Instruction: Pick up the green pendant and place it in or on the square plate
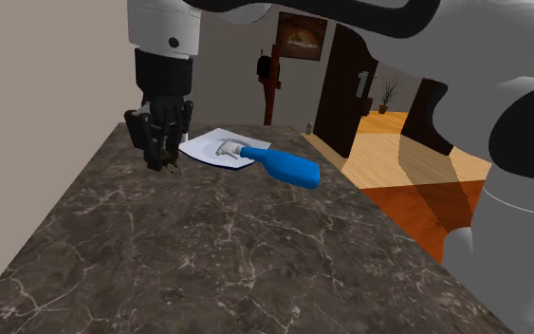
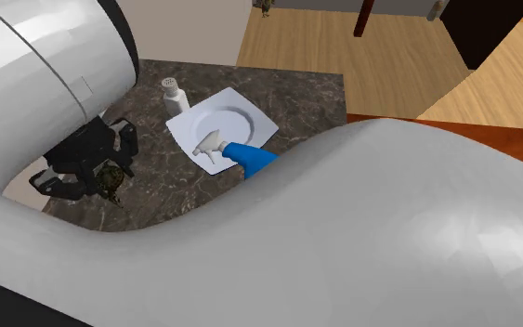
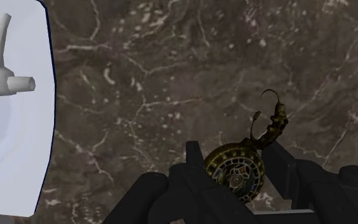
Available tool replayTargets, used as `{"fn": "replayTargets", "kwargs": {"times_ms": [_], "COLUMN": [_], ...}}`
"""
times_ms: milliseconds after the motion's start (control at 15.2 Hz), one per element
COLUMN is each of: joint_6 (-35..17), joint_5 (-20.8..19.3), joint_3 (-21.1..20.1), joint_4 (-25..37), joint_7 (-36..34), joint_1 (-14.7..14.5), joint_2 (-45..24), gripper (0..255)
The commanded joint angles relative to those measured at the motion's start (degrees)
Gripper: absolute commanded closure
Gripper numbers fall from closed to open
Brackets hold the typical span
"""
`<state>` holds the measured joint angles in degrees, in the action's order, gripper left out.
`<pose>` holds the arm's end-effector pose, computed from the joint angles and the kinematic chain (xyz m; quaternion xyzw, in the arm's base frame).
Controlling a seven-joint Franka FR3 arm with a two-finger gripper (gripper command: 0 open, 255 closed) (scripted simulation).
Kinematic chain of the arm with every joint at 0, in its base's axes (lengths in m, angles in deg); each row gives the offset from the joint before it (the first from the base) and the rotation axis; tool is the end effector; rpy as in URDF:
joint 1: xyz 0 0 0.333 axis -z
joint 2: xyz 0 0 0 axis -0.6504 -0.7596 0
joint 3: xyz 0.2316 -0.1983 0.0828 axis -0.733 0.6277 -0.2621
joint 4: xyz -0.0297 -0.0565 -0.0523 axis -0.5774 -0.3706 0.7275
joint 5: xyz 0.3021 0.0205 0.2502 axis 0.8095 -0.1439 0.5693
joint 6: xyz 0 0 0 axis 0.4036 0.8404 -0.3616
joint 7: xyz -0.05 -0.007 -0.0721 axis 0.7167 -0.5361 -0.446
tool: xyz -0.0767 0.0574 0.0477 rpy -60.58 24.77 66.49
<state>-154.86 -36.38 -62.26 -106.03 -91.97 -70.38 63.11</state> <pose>0.4596 0.4058 0.6504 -0.9481 -0.3145 -0.0296 0.0369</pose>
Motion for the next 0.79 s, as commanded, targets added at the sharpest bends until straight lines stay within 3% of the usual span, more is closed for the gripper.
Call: {"fn": "replayTargets", "kwargs": {"times_ms": [0, 132, 726], "joint_6": [2.33, 3.49, 4.03], "joint_5": [-0.25, -0.40, 1.97], "joint_3": [-0.06, -0.09, 4.43], "joint_4": [3.25, 4.98, 2.68], "joint_7": [-0.19, -0.28, 11.69], "joint_1": [-0.22, -0.35, 7.67], "joint_2": [-0.97, -1.55, 0.88], "gripper": [255, 255, 255]}}
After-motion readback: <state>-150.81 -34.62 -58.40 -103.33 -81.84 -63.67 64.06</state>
